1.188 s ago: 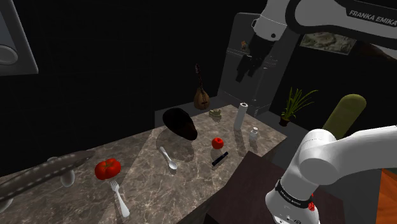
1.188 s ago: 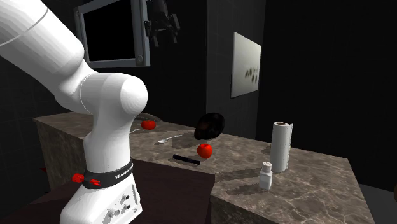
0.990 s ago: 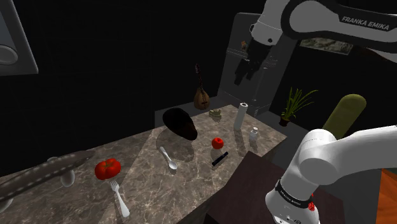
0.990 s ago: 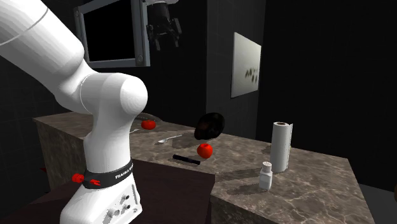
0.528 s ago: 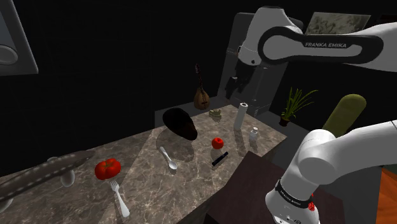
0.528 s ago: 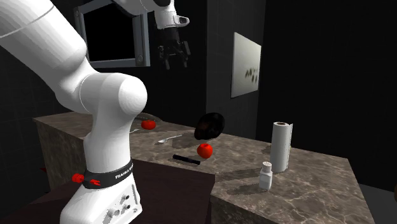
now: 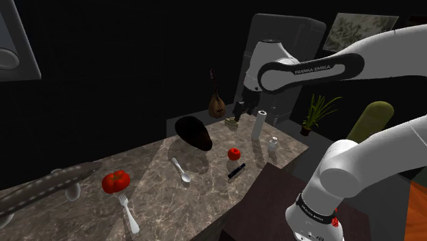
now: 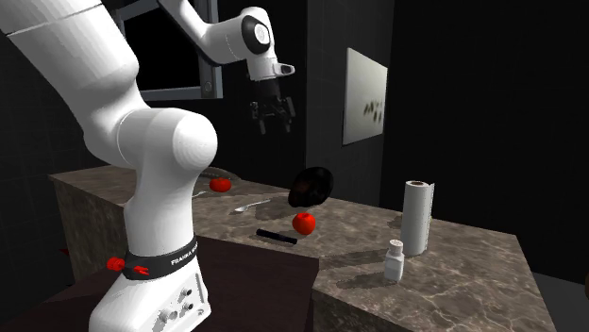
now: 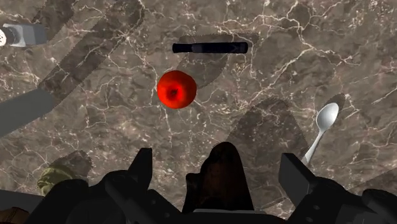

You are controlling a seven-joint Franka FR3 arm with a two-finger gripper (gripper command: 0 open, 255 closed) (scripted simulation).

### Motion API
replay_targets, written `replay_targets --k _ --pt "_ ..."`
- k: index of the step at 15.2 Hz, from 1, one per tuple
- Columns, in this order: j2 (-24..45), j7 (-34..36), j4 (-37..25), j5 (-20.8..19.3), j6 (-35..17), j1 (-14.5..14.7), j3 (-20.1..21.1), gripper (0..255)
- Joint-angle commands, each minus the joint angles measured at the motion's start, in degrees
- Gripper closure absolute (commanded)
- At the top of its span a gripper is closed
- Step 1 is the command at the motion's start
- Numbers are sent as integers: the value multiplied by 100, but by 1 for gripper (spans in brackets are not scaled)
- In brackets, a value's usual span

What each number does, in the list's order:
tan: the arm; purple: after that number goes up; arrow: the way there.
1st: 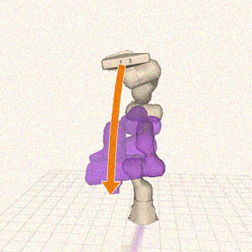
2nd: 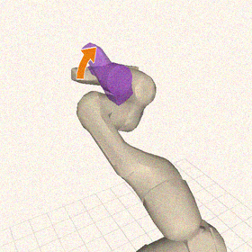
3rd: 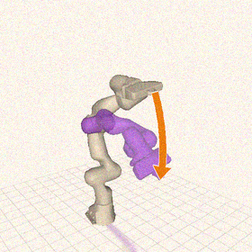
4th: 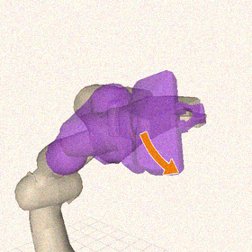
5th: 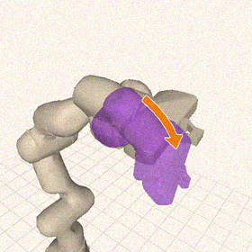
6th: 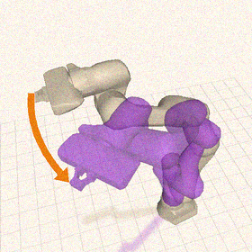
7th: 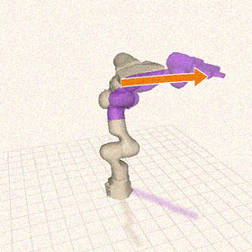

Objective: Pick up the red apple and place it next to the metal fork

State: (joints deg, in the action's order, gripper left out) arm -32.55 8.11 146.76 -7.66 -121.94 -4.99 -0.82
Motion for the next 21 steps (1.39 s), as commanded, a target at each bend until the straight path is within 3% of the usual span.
replay_targets --k 1,10,21 --pt "306 8 117 -67 -379 -73 -63 0" --pt "2069 194 223 -390 -1989 -376 -260 0" --pt "4431 504 -351 -781 -3501 -640 -513 0"
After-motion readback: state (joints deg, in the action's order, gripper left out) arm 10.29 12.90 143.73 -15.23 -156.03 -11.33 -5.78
